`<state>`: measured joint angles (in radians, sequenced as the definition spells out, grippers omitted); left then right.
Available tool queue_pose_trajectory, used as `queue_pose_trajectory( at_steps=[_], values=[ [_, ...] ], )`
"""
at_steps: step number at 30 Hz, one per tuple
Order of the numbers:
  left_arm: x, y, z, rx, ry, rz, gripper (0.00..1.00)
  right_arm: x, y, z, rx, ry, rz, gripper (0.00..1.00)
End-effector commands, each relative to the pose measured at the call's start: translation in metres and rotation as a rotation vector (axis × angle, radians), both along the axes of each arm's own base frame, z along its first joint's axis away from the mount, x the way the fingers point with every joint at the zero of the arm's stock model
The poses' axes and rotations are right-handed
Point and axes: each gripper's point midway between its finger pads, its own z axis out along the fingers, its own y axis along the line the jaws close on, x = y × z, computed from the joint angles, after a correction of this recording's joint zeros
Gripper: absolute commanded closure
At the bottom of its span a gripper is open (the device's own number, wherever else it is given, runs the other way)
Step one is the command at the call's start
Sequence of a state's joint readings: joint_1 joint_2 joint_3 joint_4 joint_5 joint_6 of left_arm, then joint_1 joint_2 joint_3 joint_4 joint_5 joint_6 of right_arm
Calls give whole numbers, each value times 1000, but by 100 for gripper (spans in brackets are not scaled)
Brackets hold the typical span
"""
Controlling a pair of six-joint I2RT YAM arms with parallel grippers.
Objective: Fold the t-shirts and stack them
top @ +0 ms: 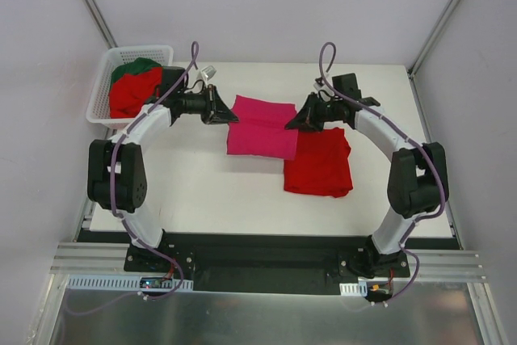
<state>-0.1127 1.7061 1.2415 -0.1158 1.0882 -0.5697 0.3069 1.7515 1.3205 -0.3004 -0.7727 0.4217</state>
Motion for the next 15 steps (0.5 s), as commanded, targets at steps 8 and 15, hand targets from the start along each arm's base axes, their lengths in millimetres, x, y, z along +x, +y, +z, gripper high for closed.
queue_pose_trajectory(
  at_steps=[8,15],
  values=[
    [33,-49,11,-8,-31,-74,100,10,-64,30,-31,-61,-98,98],
    [35,-77,8,-11,-22,-123,100,14,-94,35,-39,-64,-159,99]
  ],
)
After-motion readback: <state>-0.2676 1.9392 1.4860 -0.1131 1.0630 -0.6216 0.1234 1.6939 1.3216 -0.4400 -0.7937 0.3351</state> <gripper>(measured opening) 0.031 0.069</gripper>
